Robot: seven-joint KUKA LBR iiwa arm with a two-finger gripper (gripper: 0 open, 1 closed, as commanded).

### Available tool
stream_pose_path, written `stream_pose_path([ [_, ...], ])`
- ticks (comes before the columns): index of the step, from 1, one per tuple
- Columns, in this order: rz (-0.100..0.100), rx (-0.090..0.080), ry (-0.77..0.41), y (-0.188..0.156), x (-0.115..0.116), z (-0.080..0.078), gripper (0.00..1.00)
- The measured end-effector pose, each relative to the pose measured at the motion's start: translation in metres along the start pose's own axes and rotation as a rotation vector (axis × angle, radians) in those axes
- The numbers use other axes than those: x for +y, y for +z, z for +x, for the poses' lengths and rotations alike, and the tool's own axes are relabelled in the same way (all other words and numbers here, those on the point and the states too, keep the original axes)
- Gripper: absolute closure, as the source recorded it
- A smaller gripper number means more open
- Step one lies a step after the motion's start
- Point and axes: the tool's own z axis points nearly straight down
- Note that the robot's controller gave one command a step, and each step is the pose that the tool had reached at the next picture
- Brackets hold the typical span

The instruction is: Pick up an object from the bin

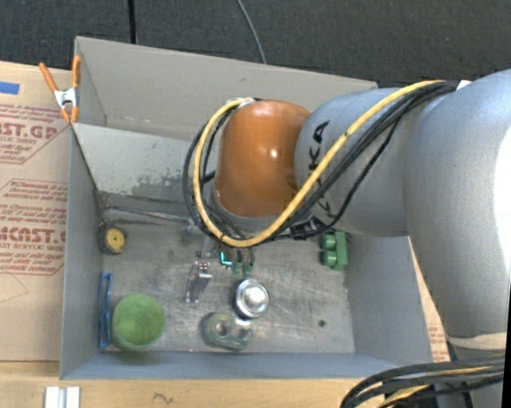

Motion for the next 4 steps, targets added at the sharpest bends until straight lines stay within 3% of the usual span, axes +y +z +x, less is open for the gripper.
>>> stream_pose_path([
  [1, 0.000, -0.014, -0.060, 0.040, 0.039, 0.031, 0.00],
  [2, 0.004, -0.009, -0.117, 0.010, -0.042, 0.036, 0.00],
  [3, -0.002, -0.021, -0.455, 0.056, -0.048, 0.055, 0.00],
  [4, -0.001, -0.006, -0.684, 0.065, -0.116, 0.013, 0.00],
])
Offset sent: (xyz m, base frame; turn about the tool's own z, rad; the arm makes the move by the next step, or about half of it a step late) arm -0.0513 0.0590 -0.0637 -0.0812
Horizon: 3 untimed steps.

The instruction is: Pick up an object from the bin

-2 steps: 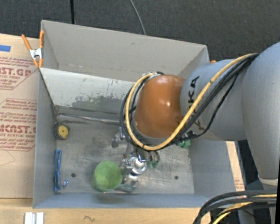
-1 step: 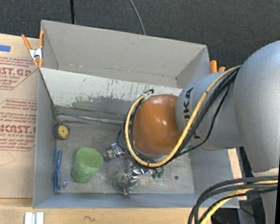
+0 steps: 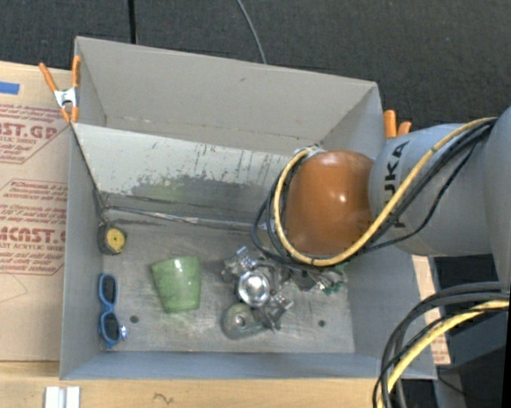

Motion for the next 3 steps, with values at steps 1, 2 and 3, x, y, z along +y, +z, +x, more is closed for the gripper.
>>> stream_pose_path([
  [1, -0.007, 0.036, -0.002, 0.000, -0.001, 0.008, 1.00],
  [2, 0.004, -0.009, -0.003, 0.000, 0.000, -0.002, 0.00],
  [3, 0.011, -0.014, 0.011, 0.005, 0.027, 0.042, 0.00],
])
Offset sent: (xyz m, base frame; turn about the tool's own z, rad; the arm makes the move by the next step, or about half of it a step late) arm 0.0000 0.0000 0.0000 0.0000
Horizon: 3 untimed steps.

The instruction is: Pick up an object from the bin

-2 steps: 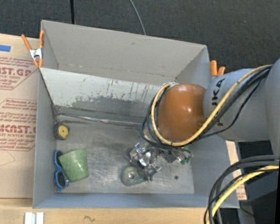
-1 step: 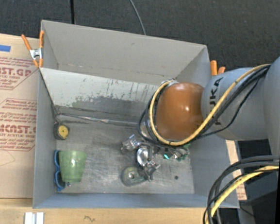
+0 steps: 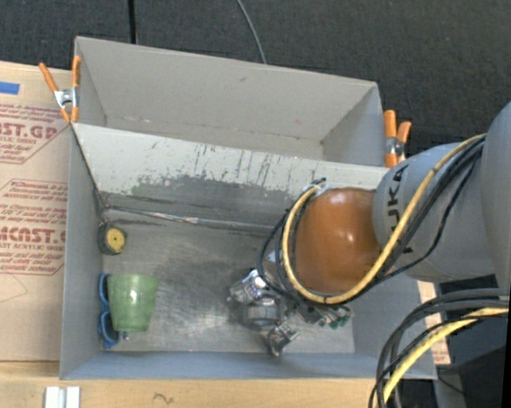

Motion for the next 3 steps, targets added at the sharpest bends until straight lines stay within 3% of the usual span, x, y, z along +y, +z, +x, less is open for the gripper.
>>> stream_pose_path([
  [1, -0.004, 0.012, -0.109, -0.0003, -0.0767, 0.0101, 0.00],
  [2, -0.011, 0.023, -0.110, -0.0004, -0.0743, 0.0115, 1.00],
  [3, -0.008, 0.012, -0.111, -0.0001, -0.0733, 0.0088, 0.00],
])
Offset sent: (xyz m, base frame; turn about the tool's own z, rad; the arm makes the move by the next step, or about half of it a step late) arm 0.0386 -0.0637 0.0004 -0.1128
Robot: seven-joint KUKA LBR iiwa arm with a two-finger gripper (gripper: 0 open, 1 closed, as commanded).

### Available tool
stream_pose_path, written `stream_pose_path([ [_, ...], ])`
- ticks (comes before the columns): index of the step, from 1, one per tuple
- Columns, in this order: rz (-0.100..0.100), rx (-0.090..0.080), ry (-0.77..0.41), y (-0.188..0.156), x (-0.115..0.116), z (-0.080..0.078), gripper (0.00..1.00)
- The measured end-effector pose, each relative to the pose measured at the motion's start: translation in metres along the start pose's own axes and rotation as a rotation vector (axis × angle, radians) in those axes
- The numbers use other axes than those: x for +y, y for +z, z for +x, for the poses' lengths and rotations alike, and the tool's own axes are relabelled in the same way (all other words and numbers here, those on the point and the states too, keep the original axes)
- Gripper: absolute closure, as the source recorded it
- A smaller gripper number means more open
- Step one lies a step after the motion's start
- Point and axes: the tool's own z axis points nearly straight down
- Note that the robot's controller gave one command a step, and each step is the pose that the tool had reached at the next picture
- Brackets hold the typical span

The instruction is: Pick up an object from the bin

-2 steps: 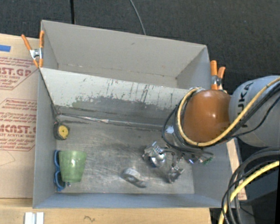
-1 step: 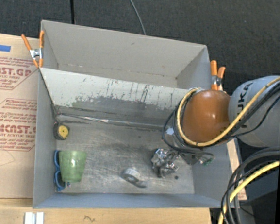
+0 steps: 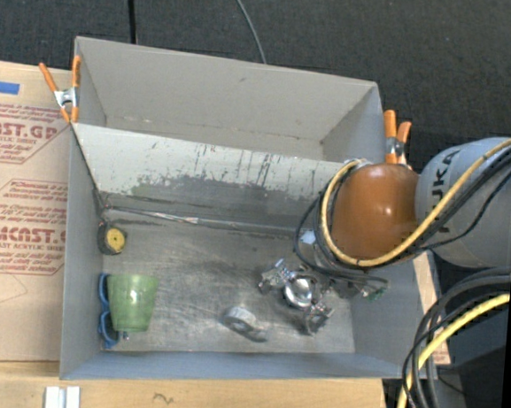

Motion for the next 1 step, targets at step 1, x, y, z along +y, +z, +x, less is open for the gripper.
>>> stream_pose_path([
  [1, 0.004, -0.003, 0.044, -0.0157, -0.0421, -0.0165, 0.00],
])
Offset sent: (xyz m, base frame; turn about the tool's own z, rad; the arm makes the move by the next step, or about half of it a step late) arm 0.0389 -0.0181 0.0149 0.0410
